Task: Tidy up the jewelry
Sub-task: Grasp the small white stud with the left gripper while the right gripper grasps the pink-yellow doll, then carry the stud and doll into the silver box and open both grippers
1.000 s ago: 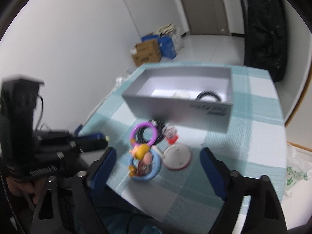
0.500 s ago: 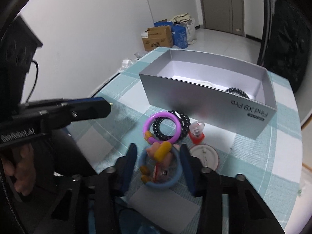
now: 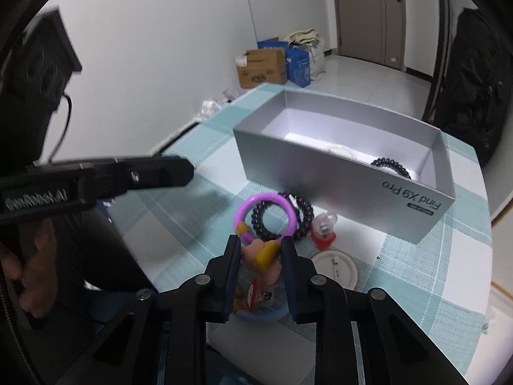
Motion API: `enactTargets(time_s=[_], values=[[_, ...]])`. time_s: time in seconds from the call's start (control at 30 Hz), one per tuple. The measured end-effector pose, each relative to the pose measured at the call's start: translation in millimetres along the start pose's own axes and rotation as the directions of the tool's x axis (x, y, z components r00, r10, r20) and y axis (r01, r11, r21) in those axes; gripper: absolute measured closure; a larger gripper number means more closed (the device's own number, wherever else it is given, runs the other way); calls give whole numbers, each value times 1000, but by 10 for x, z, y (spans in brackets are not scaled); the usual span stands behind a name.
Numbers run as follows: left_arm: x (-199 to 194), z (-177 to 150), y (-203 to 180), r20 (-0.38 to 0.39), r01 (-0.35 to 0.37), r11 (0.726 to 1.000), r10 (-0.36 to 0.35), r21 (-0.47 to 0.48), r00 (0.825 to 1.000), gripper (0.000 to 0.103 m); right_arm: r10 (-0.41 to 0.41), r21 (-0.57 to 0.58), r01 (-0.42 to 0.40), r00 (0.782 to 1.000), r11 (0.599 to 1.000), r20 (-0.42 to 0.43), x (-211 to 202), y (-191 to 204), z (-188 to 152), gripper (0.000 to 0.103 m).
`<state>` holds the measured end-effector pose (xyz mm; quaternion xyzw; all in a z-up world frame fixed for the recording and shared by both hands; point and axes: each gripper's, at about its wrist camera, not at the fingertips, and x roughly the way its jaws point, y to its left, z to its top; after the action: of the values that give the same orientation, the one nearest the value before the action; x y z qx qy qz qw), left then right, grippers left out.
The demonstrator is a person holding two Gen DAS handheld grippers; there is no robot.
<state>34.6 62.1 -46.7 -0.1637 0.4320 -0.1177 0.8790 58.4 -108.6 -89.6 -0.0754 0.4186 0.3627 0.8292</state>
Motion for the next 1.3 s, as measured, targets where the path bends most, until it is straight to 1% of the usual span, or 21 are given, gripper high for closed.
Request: enactTargets(time_s=[0.17,0.33,0.57,0.67,0.77,0.93,1.1,1.17,1.3], values=[[20,4,-36,-1,6,1000,-6,1,1000,95,37,56,-40,998,998,57,-155,-91,42,79],[17,59,-88,16,10,1000,-10,2,1000,95,61,113,-74,992,991,113,-283,-203,114,79],[81,147,-206,12,6,1000,-6,25,1000,95,86,192,-118,983,974,165,-418,-376,178,79],[119,216,-235,14,1,1000,-2,31,1000,95,82,202,-118,981,972,178,-467,-439,215,79],[121,354,-236,30,3,1000,-4,20,1000,95,76,220,-117,979,969,187,-472,-549,296,79],[154,611,-242,53,13,1000,-14,13,999,95,67,214,-109,978,971,197,-507,-647,457,79],[324,780,-297,34,28,999,-29,30,999,95,70,204,-113,976,972,205,-496,-769,672,79],[377,852,-299,29,35,999,-36,36,999,95,57,190,-97,977,977,204,-456,-815,765,79],[525,970,-255,-12,52,998,-52,27,999,95,66,197,-104,979,975,193,-335,-932,900,79]])
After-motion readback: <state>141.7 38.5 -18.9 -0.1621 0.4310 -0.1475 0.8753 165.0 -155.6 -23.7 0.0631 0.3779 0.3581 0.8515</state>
